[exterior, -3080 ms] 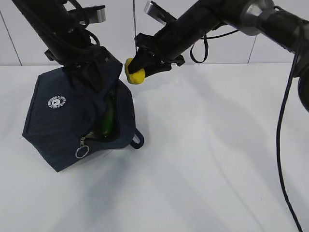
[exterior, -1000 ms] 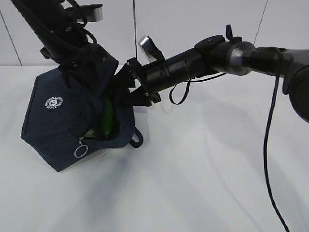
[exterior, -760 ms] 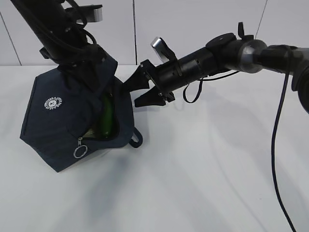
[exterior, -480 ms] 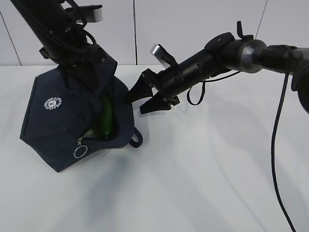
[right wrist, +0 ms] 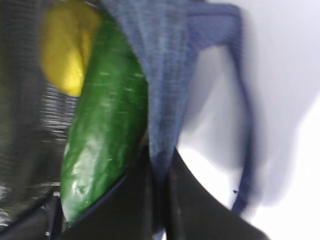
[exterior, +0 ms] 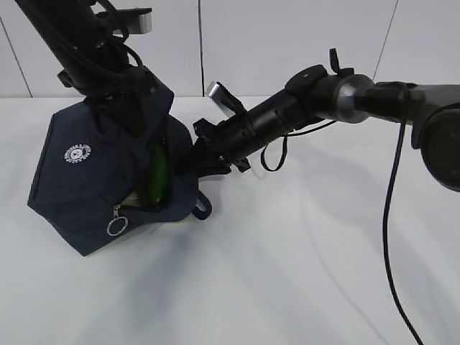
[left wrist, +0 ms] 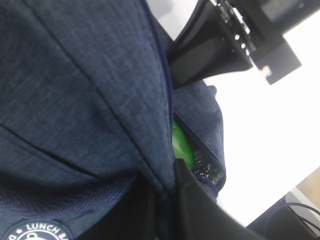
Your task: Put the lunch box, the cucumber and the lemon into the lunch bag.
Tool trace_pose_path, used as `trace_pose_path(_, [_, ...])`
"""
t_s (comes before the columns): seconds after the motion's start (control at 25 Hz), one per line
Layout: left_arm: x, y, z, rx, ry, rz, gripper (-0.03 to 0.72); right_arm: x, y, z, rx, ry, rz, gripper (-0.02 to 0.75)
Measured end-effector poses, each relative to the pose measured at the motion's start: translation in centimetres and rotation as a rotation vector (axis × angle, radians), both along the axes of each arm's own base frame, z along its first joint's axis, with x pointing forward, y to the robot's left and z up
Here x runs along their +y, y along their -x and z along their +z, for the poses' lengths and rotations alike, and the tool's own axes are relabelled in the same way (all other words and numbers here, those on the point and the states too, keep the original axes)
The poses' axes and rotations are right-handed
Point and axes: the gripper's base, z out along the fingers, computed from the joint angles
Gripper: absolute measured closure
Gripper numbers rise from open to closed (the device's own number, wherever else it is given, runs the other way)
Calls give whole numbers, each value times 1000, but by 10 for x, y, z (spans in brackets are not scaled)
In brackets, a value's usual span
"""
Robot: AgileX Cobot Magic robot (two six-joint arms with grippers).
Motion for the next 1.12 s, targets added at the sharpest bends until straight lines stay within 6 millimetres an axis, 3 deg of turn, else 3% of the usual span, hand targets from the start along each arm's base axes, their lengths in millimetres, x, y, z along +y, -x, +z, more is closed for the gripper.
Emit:
trace_pose_path(0.04, [0,0,0,1,-2,-1,671,0,0,0,0,0,0,661])
trace_pose_path(0.12, [0,0,0,1,-3,-1,671,-2,-1,1,-2,-1,-4,706])
trace_pose_path(0.28, [0,0,0,3,2,0,671,-13,-8,12,-16,5,-32,719])
trace_pose_path(0.6, [-11,0,5,-2,115,26,672,-58,-20,65,-84,35,-116,720])
trace_pose_path(0.84, [-32,5,8,-12,195,12,672,-74,-15,114,-161,137,-152,720])
trace_pose_path(1.12, [-54,9,14,-27,311,26,672,-90,-3,150,-220,290,-187,720])
